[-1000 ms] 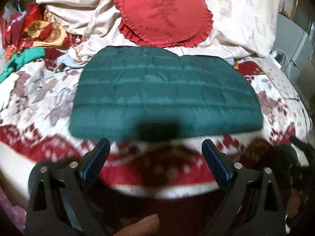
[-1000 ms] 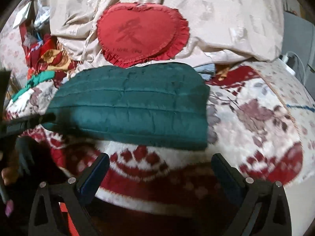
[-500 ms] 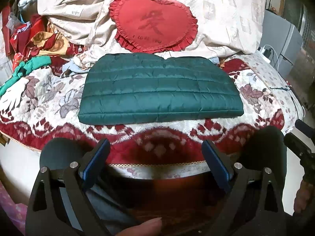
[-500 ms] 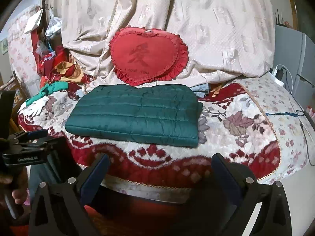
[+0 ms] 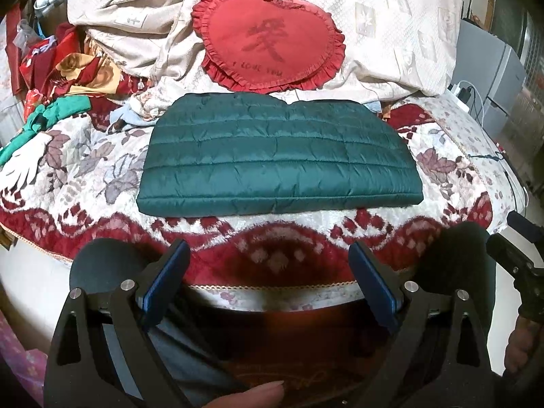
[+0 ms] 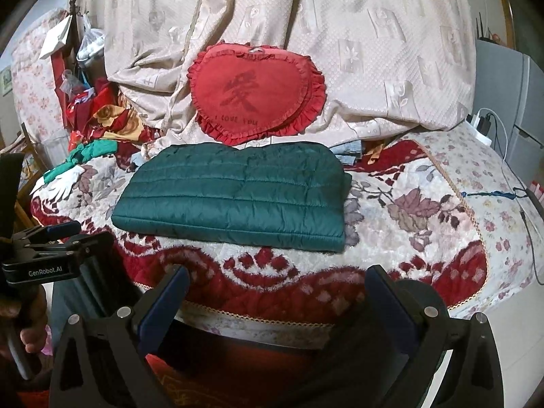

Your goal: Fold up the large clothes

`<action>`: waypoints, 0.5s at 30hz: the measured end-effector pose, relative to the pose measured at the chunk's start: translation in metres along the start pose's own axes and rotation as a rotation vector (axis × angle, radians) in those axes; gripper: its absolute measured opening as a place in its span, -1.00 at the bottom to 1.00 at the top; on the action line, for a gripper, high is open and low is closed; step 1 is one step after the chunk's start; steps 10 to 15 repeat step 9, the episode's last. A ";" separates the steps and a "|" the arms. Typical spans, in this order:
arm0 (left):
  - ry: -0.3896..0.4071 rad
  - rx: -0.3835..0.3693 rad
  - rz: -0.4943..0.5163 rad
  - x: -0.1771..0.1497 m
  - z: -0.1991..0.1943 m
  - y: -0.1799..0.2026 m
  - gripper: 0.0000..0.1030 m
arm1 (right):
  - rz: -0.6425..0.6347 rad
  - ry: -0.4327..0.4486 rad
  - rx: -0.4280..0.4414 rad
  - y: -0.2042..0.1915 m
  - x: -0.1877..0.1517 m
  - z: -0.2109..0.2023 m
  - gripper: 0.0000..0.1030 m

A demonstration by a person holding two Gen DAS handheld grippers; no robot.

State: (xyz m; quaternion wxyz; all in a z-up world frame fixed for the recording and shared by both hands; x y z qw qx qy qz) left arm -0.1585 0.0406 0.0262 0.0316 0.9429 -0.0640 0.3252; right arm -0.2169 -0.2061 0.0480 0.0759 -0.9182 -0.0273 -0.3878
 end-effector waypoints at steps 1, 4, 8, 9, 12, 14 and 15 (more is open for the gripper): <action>-0.001 0.000 0.001 0.000 0.001 0.001 0.83 | 0.000 0.000 -0.001 0.000 0.000 0.000 0.98; -0.001 -0.004 -0.002 0.000 0.001 0.001 0.83 | -0.001 0.001 0.001 0.000 0.000 0.001 0.98; 0.008 0.003 0.006 0.000 0.002 0.002 0.83 | 0.003 -0.005 0.004 -0.003 -0.004 0.004 0.98; 0.009 0.002 0.006 0.000 0.002 0.003 0.83 | 0.002 -0.005 0.004 -0.002 -0.004 0.004 0.98; 0.009 0.002 0.006 0.000 0.002 0.003 0.83 | 0.002 -0.005 0.004 -0.002 -0.004 0.004 0.98; 0.009 0.002 0.006 0.000 0.002 0.003 0.83 | 0.002 -0.005 0.004 -0.002 -0.004 0.004 0.98; 0.009 0.002 0.006 0.000 0.002 0.003 0.83 | 0.002 -0.005 0.004 -0.002 -0.004 0.004 0.98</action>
Point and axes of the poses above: each gripper's, at about its wrist camera, not at the fingertips, and z roughly the way its jaws point, y to its right, x to its top, the point moved 1 cm from there along z, roughly the way its jaws point, and after that the axes turned 4 degrees about x, right-handed, at the moved point
